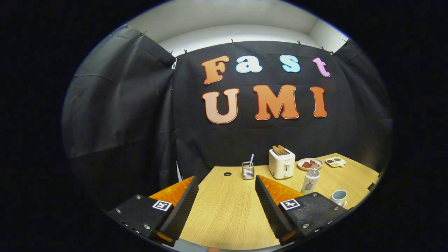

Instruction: Take the bottle from table, then pour the juice into the cup, finally place the bottle on the coaster

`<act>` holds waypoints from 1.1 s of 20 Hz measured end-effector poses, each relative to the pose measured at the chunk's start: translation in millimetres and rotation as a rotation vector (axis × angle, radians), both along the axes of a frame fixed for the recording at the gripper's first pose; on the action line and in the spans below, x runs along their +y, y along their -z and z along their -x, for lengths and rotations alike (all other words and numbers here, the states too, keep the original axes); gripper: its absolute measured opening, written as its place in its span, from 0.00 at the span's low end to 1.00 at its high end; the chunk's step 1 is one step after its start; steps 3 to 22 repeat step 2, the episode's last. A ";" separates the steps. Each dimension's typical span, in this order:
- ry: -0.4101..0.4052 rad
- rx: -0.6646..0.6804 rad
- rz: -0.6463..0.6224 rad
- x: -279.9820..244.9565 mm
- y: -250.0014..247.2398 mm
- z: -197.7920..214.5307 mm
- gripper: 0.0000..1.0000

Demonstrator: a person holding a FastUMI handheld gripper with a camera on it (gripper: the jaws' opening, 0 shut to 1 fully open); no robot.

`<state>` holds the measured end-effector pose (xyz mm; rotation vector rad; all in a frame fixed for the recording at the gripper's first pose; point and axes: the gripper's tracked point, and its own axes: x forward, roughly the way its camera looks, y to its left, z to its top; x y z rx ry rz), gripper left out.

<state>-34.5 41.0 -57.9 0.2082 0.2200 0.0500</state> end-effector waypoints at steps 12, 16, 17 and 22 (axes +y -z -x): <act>0.002 0.005 0.009 -0.9 4.0 1.6 0.96; 0.002 0.005 0.009 -0.9 4.0 1.6 0.96; 0.002 0.005 0.009 -0.9 4.0 1.6 0.96; 0.002 0.005 0.009 -0.9 4.0 1.6 0.96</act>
